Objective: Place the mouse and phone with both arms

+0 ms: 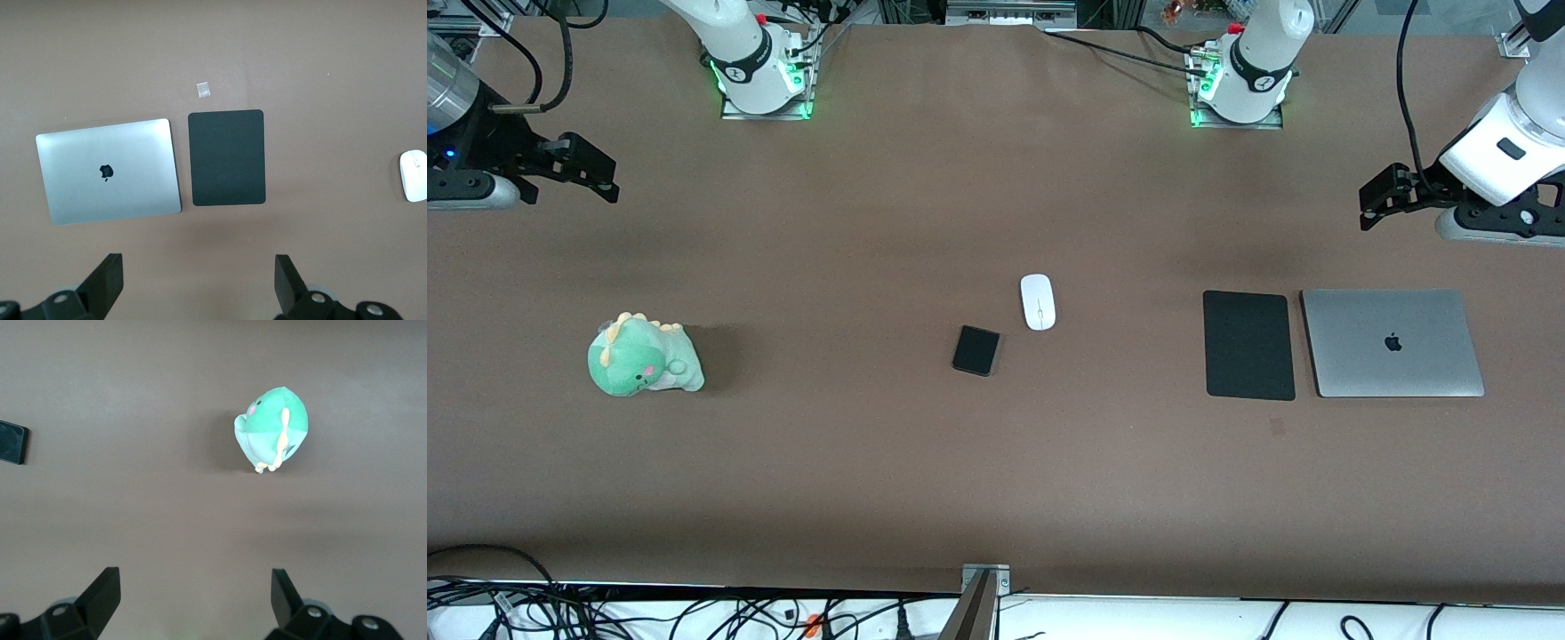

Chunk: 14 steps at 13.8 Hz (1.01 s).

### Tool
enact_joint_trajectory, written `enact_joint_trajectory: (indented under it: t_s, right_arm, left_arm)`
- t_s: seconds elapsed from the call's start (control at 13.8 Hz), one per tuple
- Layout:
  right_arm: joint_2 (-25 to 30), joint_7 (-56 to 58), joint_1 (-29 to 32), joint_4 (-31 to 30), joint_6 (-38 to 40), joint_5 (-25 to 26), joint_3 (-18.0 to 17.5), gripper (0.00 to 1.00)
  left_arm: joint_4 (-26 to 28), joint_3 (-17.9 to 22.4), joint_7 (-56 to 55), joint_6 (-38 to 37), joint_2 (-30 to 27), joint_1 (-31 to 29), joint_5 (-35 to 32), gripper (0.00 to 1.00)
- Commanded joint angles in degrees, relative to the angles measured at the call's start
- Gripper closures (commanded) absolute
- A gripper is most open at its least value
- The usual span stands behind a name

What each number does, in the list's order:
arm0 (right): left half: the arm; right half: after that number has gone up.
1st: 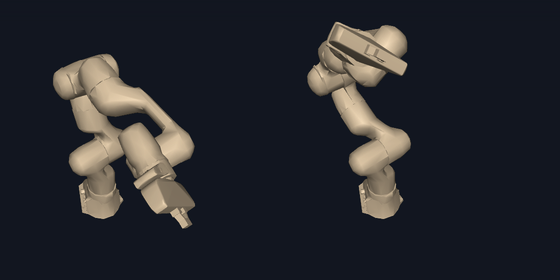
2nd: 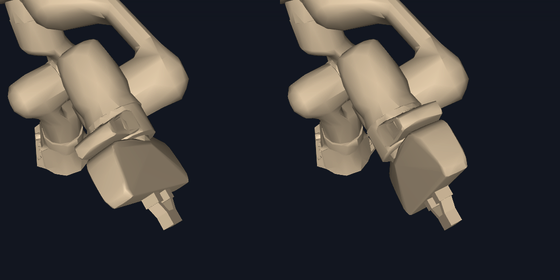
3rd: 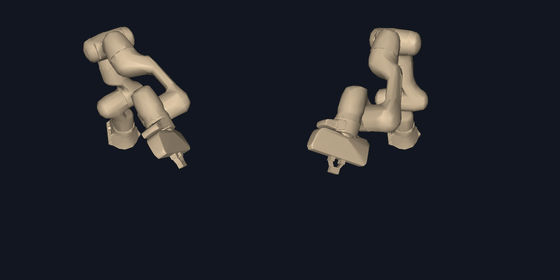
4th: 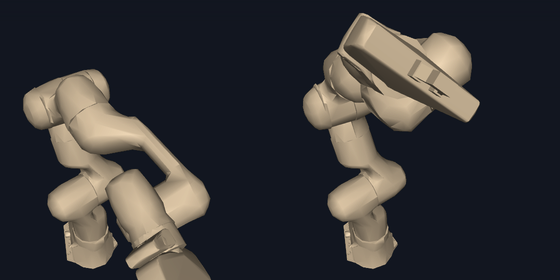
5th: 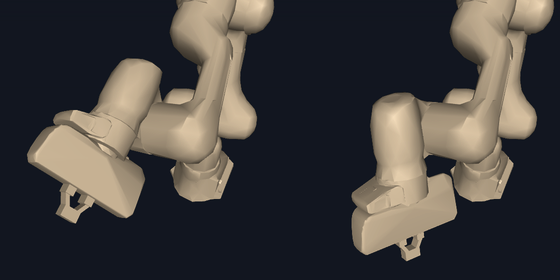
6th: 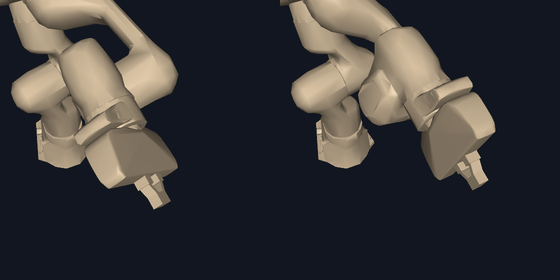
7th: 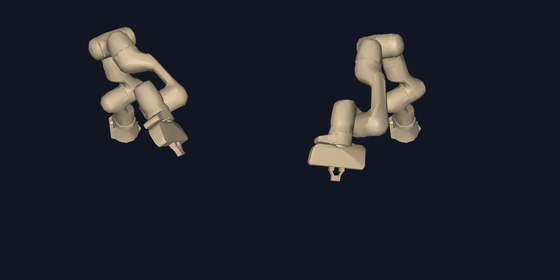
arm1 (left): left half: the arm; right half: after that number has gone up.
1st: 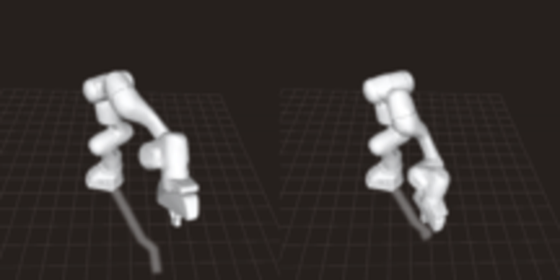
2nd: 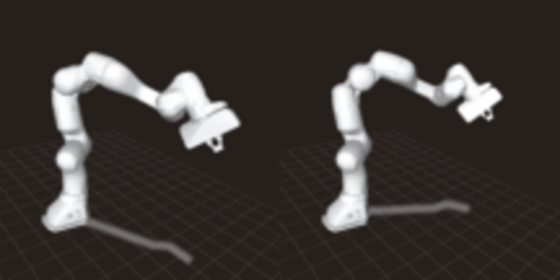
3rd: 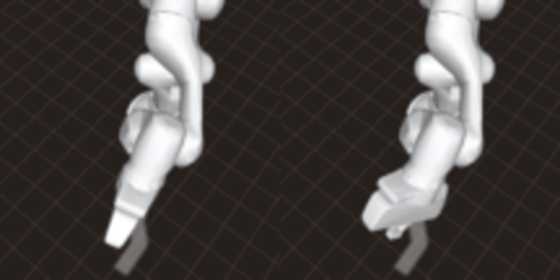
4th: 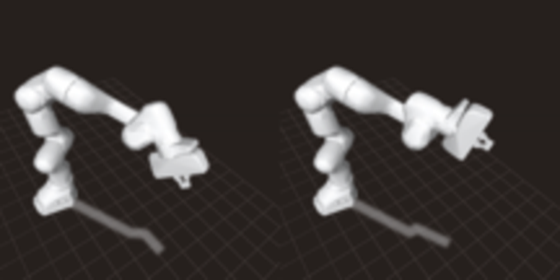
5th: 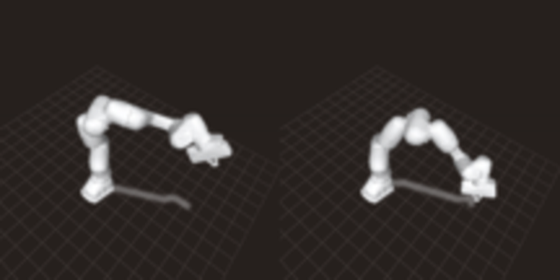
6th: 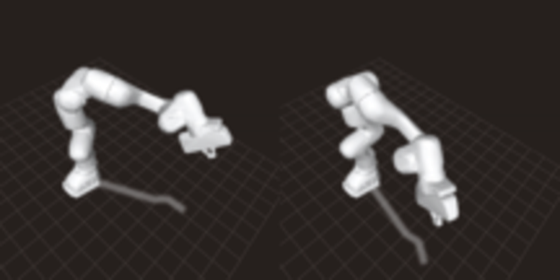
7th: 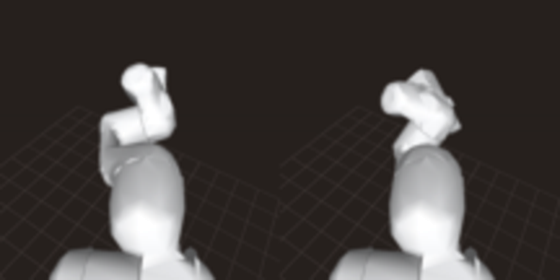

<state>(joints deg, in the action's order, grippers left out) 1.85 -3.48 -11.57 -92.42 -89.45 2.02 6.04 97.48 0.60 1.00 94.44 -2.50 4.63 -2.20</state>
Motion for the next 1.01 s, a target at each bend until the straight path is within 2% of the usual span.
enact_joint_trajectory:
  t_s: [0.0,0.29,0.94]
  right_arm:
    - [-1.4,-0.3,0.2,1.7,0.2,1.3,-0.6,0.0]
    - [-1.4,-0.3,0.1,1.7,0.2,1.6,-0.7,0.0]
    - [-1.7,-0.1,0.0,1.7,0.1,1.6,-0.8,0.0]
  left_arm:
    - [-1.9,-0.1,0.8,-1.4,0.9,-0.2,0.0,0.0]
    - [-1.9,-0.1,0.7,-1.6,1.0,-0.2,0.0,0.0]
    - [-1.9,-0.6,0.5,-7.5,2.1,0.2,0.9,0.0]
